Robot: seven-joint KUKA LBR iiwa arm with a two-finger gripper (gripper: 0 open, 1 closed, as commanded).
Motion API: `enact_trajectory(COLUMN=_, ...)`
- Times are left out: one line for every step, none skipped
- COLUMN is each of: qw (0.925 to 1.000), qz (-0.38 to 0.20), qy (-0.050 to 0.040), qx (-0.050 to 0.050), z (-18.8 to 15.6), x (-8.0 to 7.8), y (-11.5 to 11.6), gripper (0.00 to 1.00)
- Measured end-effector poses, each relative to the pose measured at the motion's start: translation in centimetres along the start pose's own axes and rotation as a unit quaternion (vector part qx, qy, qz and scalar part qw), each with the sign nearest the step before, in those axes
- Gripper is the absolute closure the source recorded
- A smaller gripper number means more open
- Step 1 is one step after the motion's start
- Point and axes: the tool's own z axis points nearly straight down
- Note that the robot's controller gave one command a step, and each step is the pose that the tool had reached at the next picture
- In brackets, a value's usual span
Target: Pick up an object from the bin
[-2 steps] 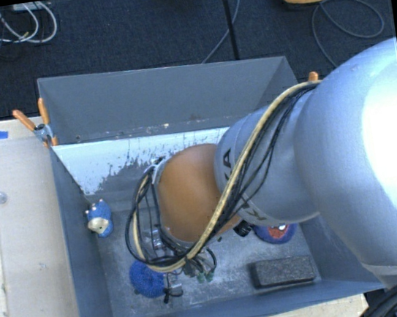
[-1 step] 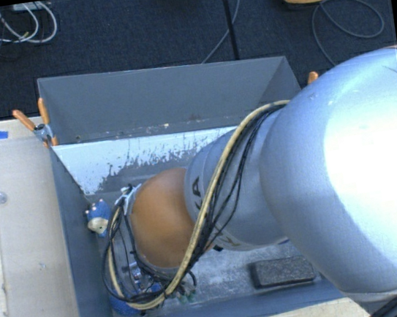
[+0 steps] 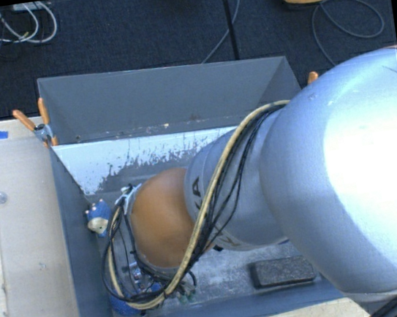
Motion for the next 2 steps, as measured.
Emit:
enact_trajectory(qw=1.0, qz=0.004, qy=0.0002, qx=0.0, z=-0.38, x=0.36, y=0.12, gripper=1.0)
enact_trajectory(qw=1.0, qz=0.006, qy=0.001, qx=0.0, z=-0.28, x=0.38, y=0.08, gripper=1.0)
